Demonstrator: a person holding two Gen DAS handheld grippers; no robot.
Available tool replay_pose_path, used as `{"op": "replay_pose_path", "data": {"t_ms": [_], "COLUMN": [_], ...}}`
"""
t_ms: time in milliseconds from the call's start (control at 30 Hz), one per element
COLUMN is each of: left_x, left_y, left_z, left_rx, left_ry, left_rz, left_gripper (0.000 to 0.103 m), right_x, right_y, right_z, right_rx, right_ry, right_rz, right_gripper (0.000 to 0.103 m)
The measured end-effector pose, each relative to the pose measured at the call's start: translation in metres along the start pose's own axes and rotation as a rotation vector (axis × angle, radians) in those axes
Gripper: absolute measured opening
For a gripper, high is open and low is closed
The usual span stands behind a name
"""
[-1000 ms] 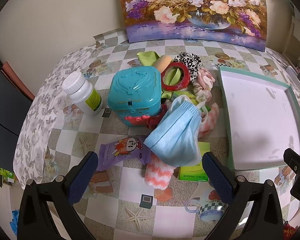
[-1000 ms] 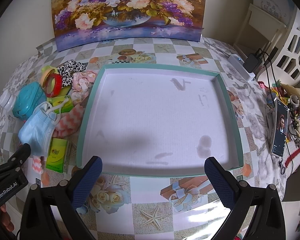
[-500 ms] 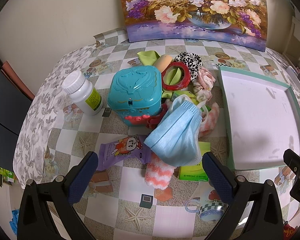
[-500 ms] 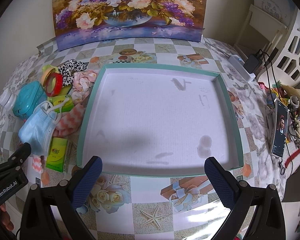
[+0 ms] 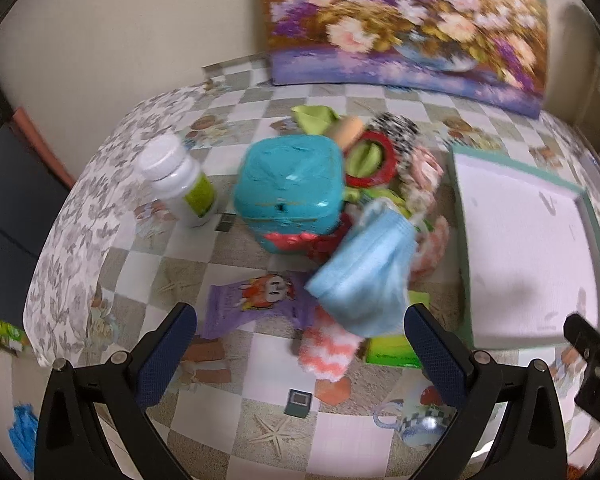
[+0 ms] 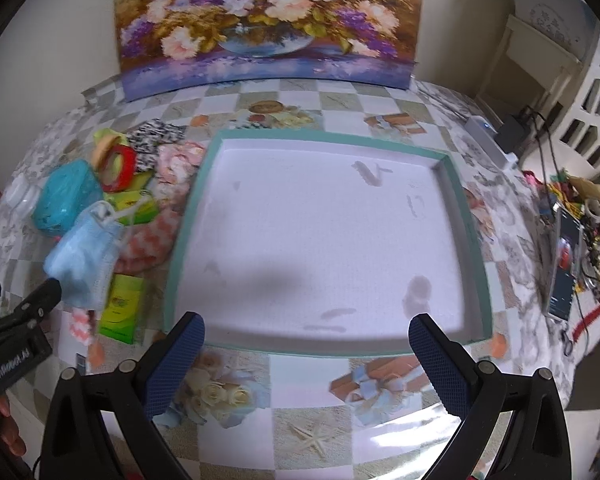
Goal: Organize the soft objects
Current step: 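Reach the right tool to the blue face mask while the left tool approaches the purple wipes pack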
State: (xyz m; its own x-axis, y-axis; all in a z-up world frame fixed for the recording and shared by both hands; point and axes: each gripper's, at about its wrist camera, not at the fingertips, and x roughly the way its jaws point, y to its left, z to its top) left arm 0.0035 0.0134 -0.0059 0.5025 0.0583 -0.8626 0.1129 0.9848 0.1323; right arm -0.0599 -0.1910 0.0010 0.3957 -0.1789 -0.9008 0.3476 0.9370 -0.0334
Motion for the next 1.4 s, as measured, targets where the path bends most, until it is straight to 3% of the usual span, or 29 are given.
{"op": "replay_pose_path", "data": {"t_ms": [167,367,600,933,1400], "left_x": [0.010,0.021,0.038,0.057,0.075], "left_y": [0.024,0.046,0.078,0.107,0.132], "left_z": [0.000,0.001,0.001,-0.005,-0.011], "left_rx": [-0.085,-0.156,-0.264,-0.342,-0.417], "left_ry": [0.028,0.060,0.097,0.126,0.141], "left_rz": [0.016,0.013,0.019,0.024,0.035], "left_gripper": [0.103,0.103,0.103,0.103,0.103], "right_x": [0.002,0.011,0.018,0.032,0.053], "right_y": [0.025,0.056,0.078,0.118,0.147], "right_z": [0.002,0.006,0.019,0.033,0.035], "right_rx": [-0.038,-0.083,-0.038,-0.021,-0.003], "right_ry": [0.018,0.033,0.032,0.055,0.105], "right_rz": [0.140,0.219,0.341,0.442,0.460], "right_gripper": [0.103,0.103,0.103,0.103,0.103]}}
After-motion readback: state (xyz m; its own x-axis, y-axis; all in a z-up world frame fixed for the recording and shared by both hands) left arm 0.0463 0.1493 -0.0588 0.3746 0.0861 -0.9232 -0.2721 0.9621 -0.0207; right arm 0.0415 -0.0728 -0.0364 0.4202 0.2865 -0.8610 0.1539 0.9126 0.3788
